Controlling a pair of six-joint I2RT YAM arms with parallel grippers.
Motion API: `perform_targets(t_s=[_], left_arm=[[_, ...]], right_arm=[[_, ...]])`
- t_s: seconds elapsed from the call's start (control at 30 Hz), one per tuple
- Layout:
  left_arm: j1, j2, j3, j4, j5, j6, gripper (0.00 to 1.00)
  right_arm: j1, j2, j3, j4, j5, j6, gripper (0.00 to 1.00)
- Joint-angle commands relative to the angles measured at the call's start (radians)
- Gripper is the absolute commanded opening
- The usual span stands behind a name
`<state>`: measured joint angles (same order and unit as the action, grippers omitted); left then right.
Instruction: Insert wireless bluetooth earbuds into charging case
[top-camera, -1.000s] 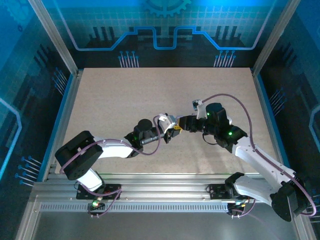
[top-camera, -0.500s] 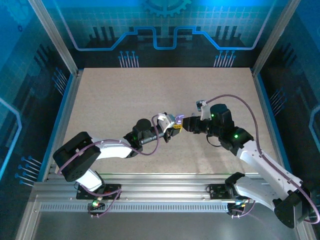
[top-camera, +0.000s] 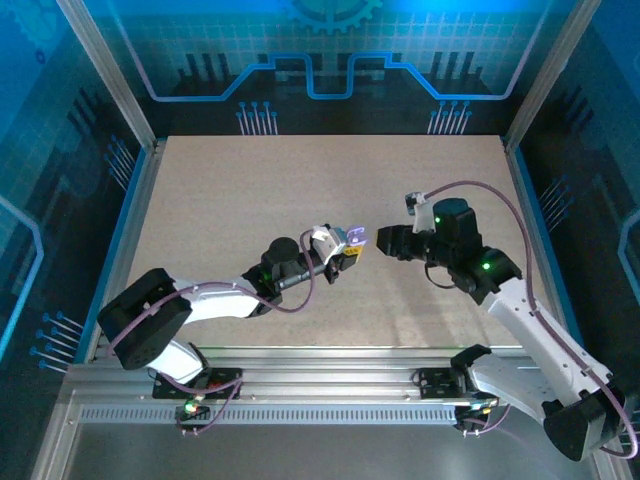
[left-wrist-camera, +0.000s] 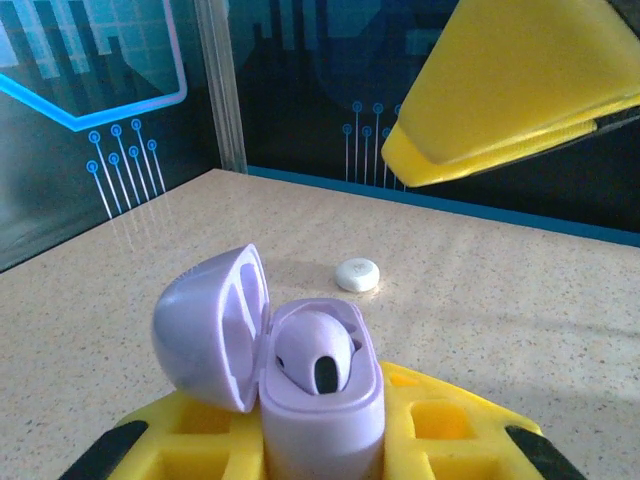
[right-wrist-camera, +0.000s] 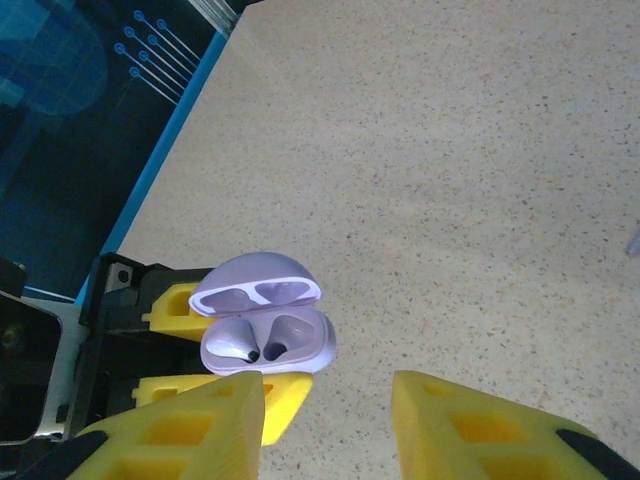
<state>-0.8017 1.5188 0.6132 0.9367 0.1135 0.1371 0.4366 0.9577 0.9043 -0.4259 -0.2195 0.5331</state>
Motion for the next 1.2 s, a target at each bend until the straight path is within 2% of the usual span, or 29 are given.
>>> perform_targets(t_s=[0.0, 0.53, 0.7, 1.03, 1.17], left_arm=[[0.002, -0.039, -0.007, -0.023, -0.034, 0.022, 0.18], [0.103, -0.072, -0.032, -0.058, -0.048, -0.088, 0.18], [0.127, -0.076, -0.038, -0.068, -0.048, -0.094, 0.18], [0.167, -0.085, -0.047, -0.107, -0.077, -0.094, 0.18], [0.188, -0.093, -0.053, -0.124, -0.076, -0.094, 0.18]], right_arm=[[-0.025, 0.018, 0.034, -0.053, -0.028, -0.025, 0.38], [-0.125, 0.212, 0.167, -0.223, -0.026, -0.051, 0.38], [-0.147, 0.324, 0.249, -0.333, 0.027, -0.081, 0.37], [-0.168, 0.555, 0.365, -0.446, 0.134, -0.143, 0.36], [-0.177, 0.69, 0.449, -0.499, 0.188, -0.099, 0.37]])
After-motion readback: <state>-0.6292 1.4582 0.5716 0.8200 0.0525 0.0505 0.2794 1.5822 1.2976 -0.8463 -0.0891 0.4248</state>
